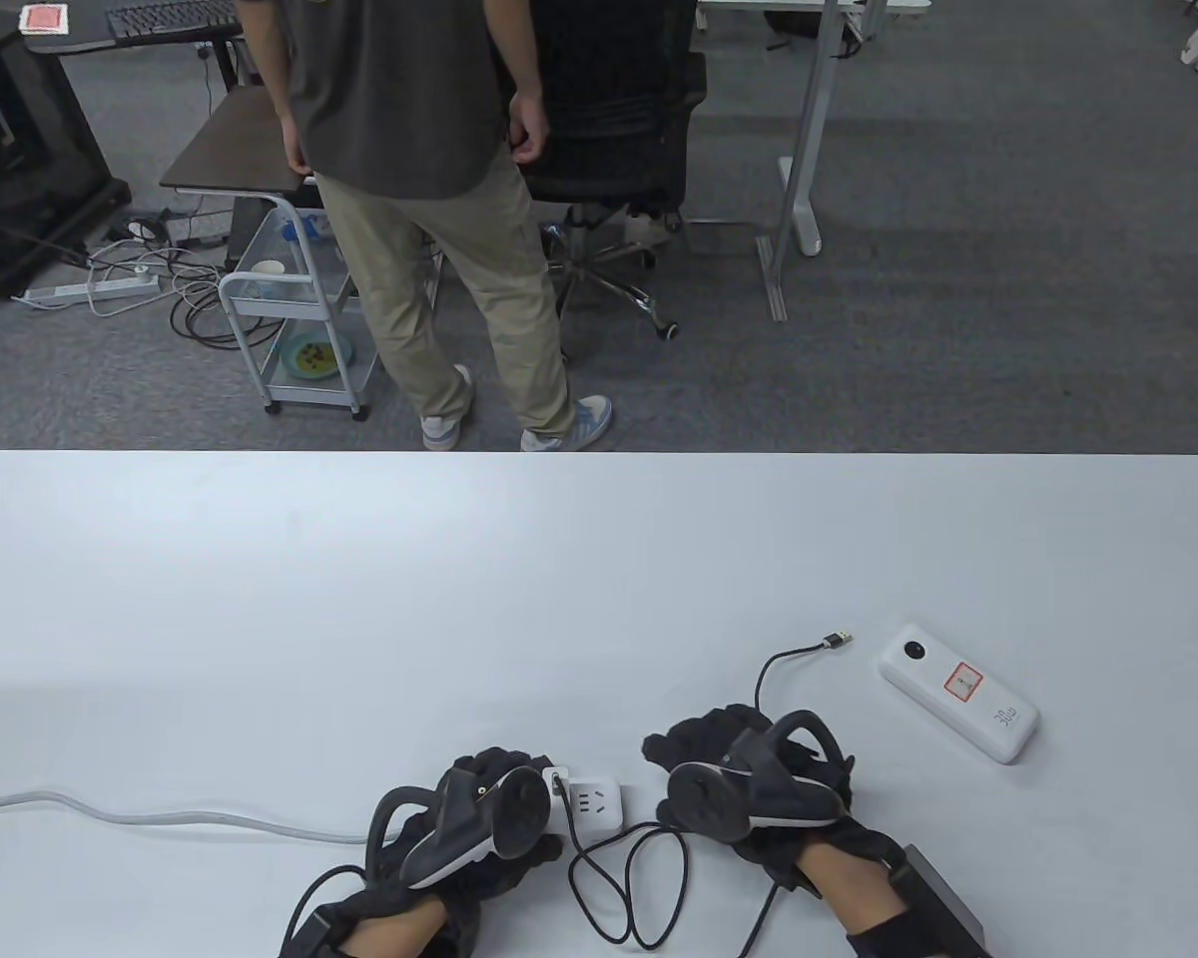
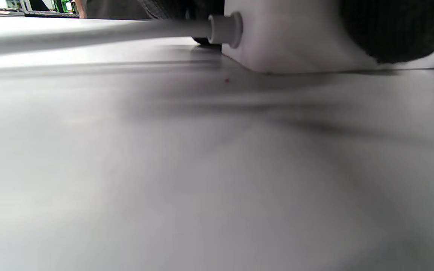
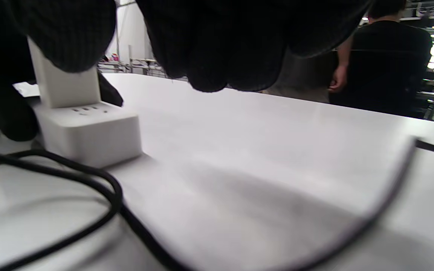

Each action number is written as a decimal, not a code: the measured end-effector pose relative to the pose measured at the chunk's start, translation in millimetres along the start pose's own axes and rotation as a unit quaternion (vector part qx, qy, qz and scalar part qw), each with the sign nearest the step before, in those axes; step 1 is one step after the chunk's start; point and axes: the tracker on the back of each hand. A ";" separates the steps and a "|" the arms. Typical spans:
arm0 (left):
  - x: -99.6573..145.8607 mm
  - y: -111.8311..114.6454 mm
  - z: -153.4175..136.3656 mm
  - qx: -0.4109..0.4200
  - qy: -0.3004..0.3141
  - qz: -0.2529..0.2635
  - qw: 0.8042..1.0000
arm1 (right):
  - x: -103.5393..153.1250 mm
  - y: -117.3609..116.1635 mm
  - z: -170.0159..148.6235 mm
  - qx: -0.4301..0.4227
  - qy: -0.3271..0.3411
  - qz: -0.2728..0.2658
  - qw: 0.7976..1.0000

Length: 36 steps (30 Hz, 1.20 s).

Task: Unplug the charger and disconnect the battery pack

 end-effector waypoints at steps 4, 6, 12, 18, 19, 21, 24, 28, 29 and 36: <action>-0.3 0.3 -1.0 -0.001 0.004 0.000 1.000 | -20.7 -10.8 15.6 -0.079 0.053 -0.018 0.995; -0.9 0.9 -2.4 0.007 0.008 0.003 1.000 | -29.6 -14.4 19.5 -0.102 0.067 -0.008 0.993; -2.1 0.6 -3.4 0.006 0.013 0.006 1.000 | -46.1 -23.1 21.4 -0.139 0.092 -0.026 0.986; -2.4 0.2 -3.2 0.006 0.012 0.005 1.000 | -46.4 -31.0 20.4 -0.158 0.090 -0.041 0.982; -2.4 0.2 -3.1 0.005 0.011 0.006 1.000 | -46.3 -30.7 20.5 -0.159 0.090 -0.041 0.982; -2.4 0.2 -3.2 0.005 0.011 0.005 1.000 | -46.2 -31.2 21.3 -0.155 0.087 -0.039 0.983; -2.5 0.0 -3.1 0.004 0.010 0.004 1.000 | -45.9 -31.7 22.5 -0.152 0.081 -0.037 0.984; -2.2 0.1 -2.7 0.000 0.008 0.004 1.000 | -45.6 -31.8 23.9 -0.157 0.068 -0.032 0.985; -2.0 0.0 -2.3 -0.002 0.007 0.004 1.000 | -45.5 -32.2 24.6 -0.154 0.063 -0.030 0.986; -2.4 -0.2 -2.8 0.011 0.001 -0.003 1.000 | -44.8 -31.4 25.7 -0.163 0.030 -0.034 0.986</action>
Point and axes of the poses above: the tracker on the back of each hand, its own z axis roughly to the thumb side, its own x axis roughly from the fingertips to the wrist, y = z × x, and after that the axes turned 14 degrees about -x, right-handed
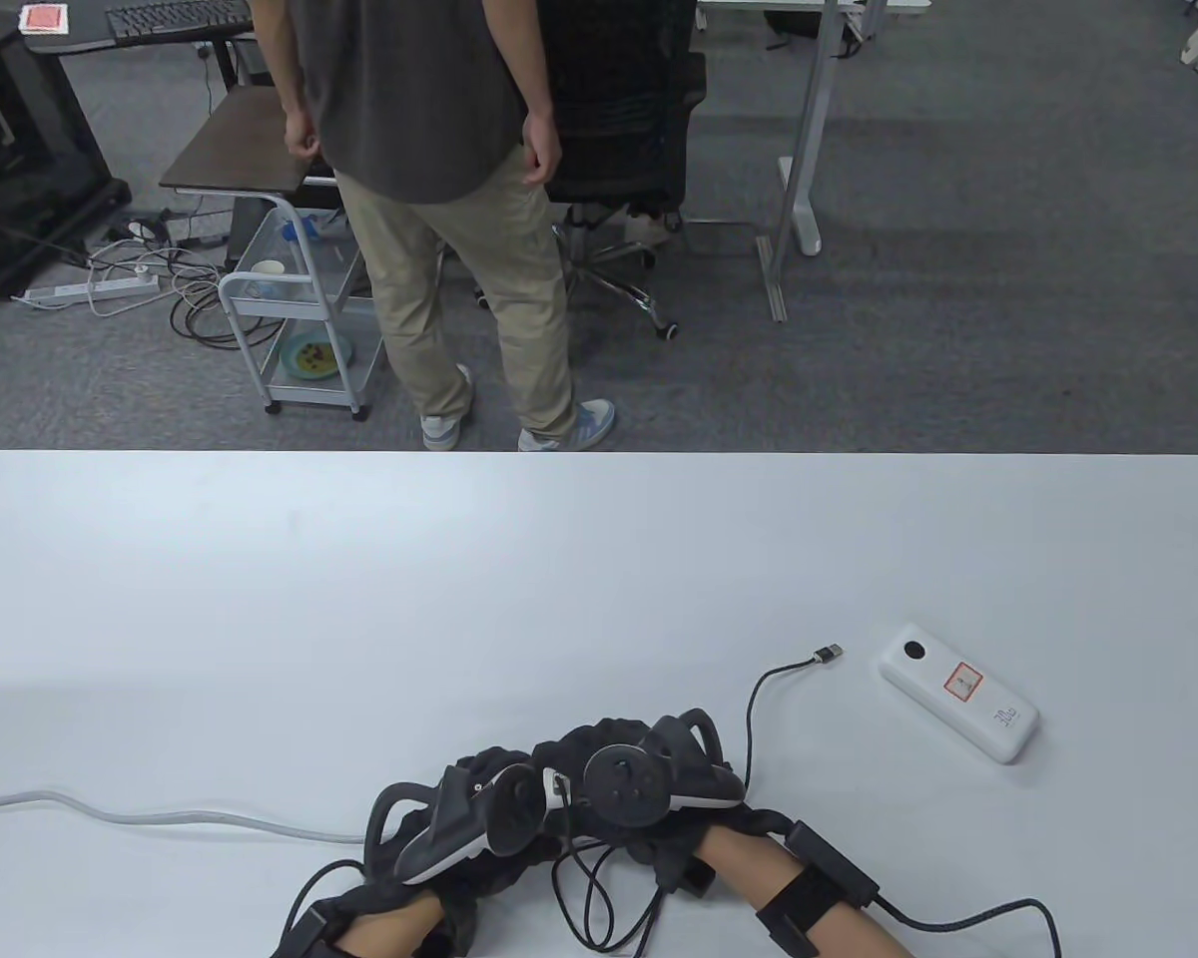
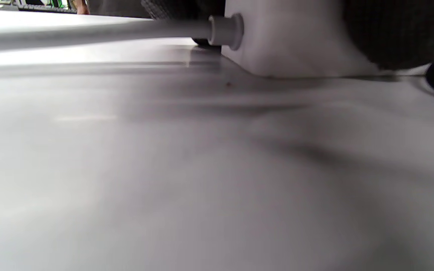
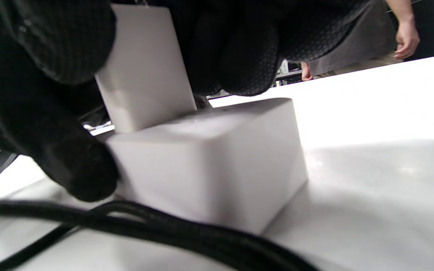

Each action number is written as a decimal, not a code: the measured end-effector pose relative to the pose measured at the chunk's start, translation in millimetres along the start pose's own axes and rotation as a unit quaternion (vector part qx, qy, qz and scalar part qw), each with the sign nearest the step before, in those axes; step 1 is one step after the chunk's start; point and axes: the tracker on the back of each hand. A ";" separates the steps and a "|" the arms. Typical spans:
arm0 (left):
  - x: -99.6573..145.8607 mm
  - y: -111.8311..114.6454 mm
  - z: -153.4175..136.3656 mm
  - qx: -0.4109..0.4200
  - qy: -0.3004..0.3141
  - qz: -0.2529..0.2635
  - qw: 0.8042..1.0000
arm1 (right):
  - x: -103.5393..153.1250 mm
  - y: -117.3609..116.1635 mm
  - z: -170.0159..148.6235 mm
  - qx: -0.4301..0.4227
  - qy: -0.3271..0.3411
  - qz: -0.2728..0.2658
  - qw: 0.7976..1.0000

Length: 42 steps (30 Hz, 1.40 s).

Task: Unplug the charger and disconnect the battery pack

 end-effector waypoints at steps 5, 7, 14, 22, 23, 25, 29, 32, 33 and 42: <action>-0.5 -0.7 -2.7 -0.001 -0.002 0.012 1.000 | 2.6 1.2 -8.9 -0.069 -0.044 -0.005 0.997; -1.0 -1.1 -3.0 -0.002 0.000 0.013 1.000 | 2.7 1.6 -8.7 -0.066 -0.048 -0.007 0.997; -0.9 -1.3 -1.4 -0.010 0.000 0.011 1.000 | 7.7 0.9 1.2 -0.021 -0.040 -0.024 0.999; -1.1 -1.9 -0.3 -0.011 -0.001 0.007 1.000 | 12.9 1.1 6.1 0.005 -0.069 -0.040 0.997; -1.7 -2.1 -0.3 -0.011 -0.003 0.004 1.000 | 11.8 1.6 5.1 0.012 -0.075 -0.043 0.996; -1.8 -1.6 -0.9 -0.008 -0.004 0.006 1.000 | 11.2 1.7 2.2 -0.011 -0.072 -0.038 0.997; -1.4 -2.3 0.3 -0.014 -0.005 0.006 1.000 | 17.8 0.6 6.2 0.013 -0.061 -0.051 0.997; -1.1 -1.6 -0.4 -0.011 -0.003 0.009 1.000 | 15.2 -0.1 3.0 0.000 -0.084 -0.050 0.995; -1.2 -2.0 -0.2 -0.013 -0.004 0.008 1.000 | 15.5 -0.7 1.6 -0.012 -0.082 -0.051 0.995; -1.8 -3.7 1.2 -0.019 -0.010 0.001 1.000 | 17.1 -1.7 6.5 0.008 -0.076 -0.050 0.996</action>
Point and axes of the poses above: the tracker on the back of each hand, its own z axis roughly to the thumb side, its own x axis roughly from the fingertips to the wrist, y = z × x, and after that the axes turned 14 degrees about -x, right-handed
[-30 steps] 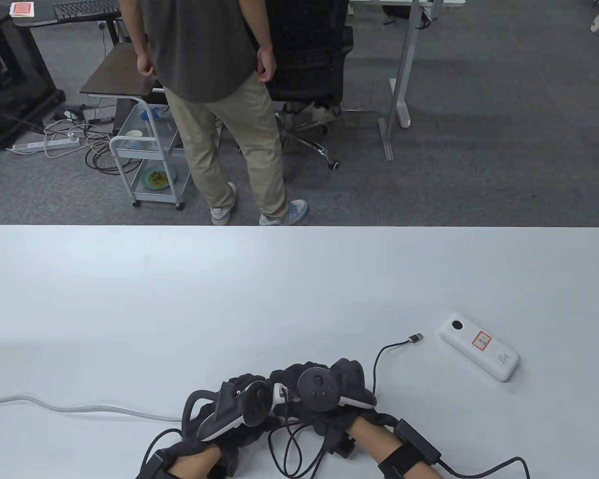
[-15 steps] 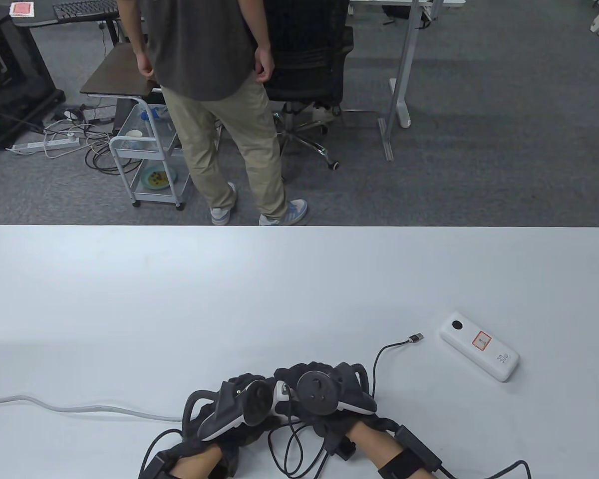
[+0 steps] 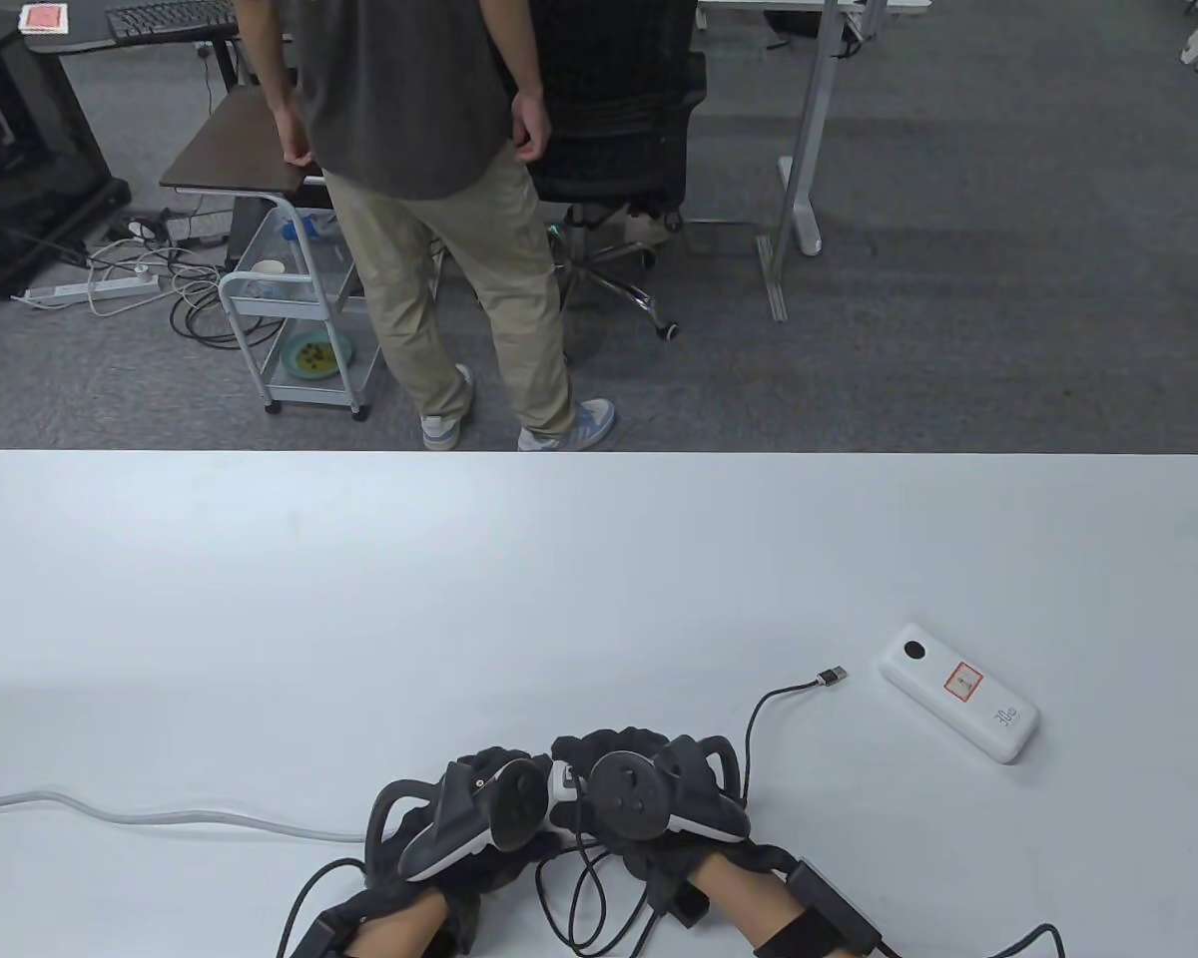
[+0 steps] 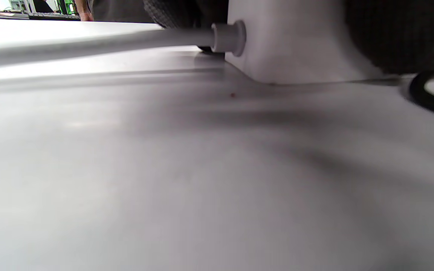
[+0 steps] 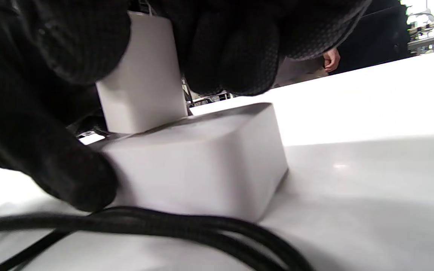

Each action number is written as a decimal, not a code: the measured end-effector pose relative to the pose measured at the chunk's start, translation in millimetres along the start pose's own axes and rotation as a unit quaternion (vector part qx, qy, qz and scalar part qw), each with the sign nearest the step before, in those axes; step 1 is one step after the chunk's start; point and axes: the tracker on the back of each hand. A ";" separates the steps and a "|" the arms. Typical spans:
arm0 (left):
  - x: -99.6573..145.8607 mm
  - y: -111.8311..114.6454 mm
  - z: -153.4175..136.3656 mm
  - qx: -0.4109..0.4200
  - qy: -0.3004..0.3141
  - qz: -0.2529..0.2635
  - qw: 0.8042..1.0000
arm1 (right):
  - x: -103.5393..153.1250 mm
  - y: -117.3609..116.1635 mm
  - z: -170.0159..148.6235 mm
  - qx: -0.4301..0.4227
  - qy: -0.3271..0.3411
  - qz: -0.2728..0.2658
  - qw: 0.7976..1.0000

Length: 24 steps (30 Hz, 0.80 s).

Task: Unplug the charger and disconnect the battery pack

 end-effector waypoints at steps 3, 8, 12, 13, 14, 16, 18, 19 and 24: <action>-0.2 -1.8 2.1 -0.008 -0.002 -0.005 1.000 | 2.1 -0.4 4.1 0.029 0.006 0.005 1.000; 0.7 -1.2 2.0 -0.010 0.003 0.003 1.000 | 1.9 -1.8 5.5 0.041 -0.016 0.012 0.999; 1.2 -2.4 3.8 -0.019 0.000 -0.002 1.000 | 8.4 -4.8 12.6 0.070 -0.014 -0.007 0.997; 1.1 -2.5 3.9 -0.020 -0.001 -0.002 1.000 | 8.9 -5.5 13.6 0.090 -0.006 -0.010 0.996; 0.8 -2.5 3.6 -0.019 0.000 -0.003 1.000 | 9.2 -5.8 12.6 0.083 -0.008 -0.013 0.996; 0.9 -2.2 3.5 -0.017 0.001 -0.002 1.000 | 10.2 -7.2 8.6 0.042 -0.030 -0.013 0.999; 0.4 -3.1 4.8 -0.020 0.000 -0.005 1.000 | 11.0 -7.0 8.8 0.024 -0.025 -0.016 0.999; 0.2 -3.5 5.1 -0.023 -0.001 -0.007 1.000 | 10.8 -6.8 11.2 0.027 -0.011 -0.020 0.999; -0.2 -3.1 3.9 -0.016 0.001 -0.008 1.000 | 6.6 -8.3 16.6 0.028 -0.028 -0.023 0.999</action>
Point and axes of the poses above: the tracker on the back of each hand, its own z axis roughly to the thumb side, its own x axis roughly from the fingertips to the wrist, y = z × x, and after that the axes turned 14 degrees about -x, right-handed
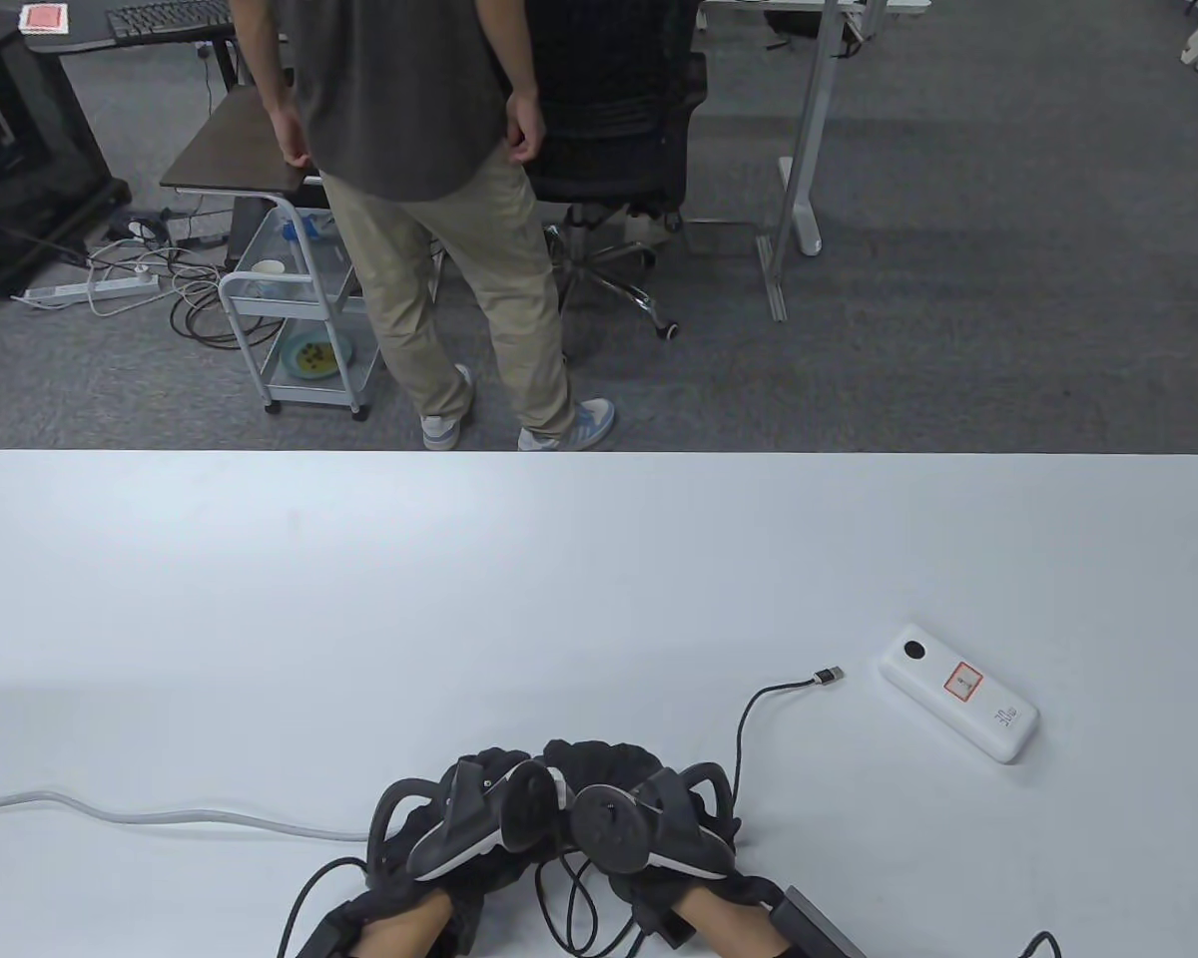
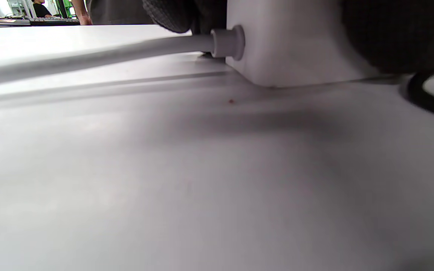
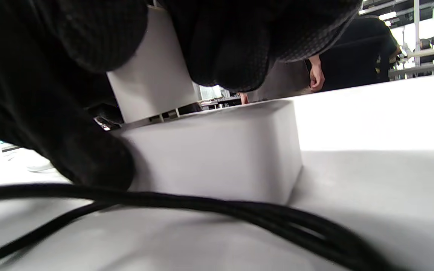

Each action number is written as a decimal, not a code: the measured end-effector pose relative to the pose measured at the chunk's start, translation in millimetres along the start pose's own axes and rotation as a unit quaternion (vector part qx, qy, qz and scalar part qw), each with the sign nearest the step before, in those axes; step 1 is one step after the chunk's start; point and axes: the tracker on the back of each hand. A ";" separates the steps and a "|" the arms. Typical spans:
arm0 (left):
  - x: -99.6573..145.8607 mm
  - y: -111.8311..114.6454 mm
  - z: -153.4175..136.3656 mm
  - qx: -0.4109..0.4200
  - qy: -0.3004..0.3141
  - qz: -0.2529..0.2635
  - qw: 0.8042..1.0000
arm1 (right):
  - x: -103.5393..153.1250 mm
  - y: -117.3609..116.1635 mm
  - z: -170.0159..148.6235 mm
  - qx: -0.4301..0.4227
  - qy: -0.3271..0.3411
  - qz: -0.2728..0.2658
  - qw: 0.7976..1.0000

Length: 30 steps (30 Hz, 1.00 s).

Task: Unplug the charger and disconnect the battery pack

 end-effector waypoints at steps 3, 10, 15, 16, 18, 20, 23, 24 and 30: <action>0.1 0.7 -0.2 0.004 0.001 0.002 1.000 | 0.5 0.2 -5.3 -0.037 0.003 0.003 0.999; 0.4 1.2 -0.3 0.002 0.000 0.002 1.000 | -1.9 0.4 -7.1 -0.044 -0.017 -0.002 0.999; 0.1 1.3 -0.6 0.003 -0.001 0.001 1.000 | -2.2 1.4 -11.1 -0.043 -0.020 -0.003 0.999; 0.3 1.5 -0.8 0.003 -0.006 0.005 1.000 | -3.8 1.4 -12.5 -0.059 -0.016 0.007 0.998; -0.1 0.9 -0.6 0.003 -0.005 0.000 1.000 | 0.6 -0.2 -7.6 -0.048 -0.005 -0.002 0.999; 0.2 1.0 -0.5 0.003 -0.002 0.000 1.000 | 2.9 -1.2 -2.2 0.006 0.013 -0.018 1.000; -0.3 1.5 -1.0 0.005 -0.003 -0.001 1.000 | -1.7 -0.9 -9.4 -0.031 -0.014 -0.005 0.999; -0.2 1.2 -0.7 0.003 -0.005 -0.001 1.000 | -1.5 -0.4 -10.2 -0.036 0.000 0.000 0.999; 0.2 0.9 -1.1 0.006 -0.002 -0.004 1.000 | -1.0 -0.1 -8.4 -0.030 -0.008 0.007 0.999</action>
Point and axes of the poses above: the tracker on the back of each hand, its own z axis roughly to the thumb side, its own x axis roughly from the fingertips to the wrist, y = z × x, and after that the axes turned 14 degrees about -x, right-handed
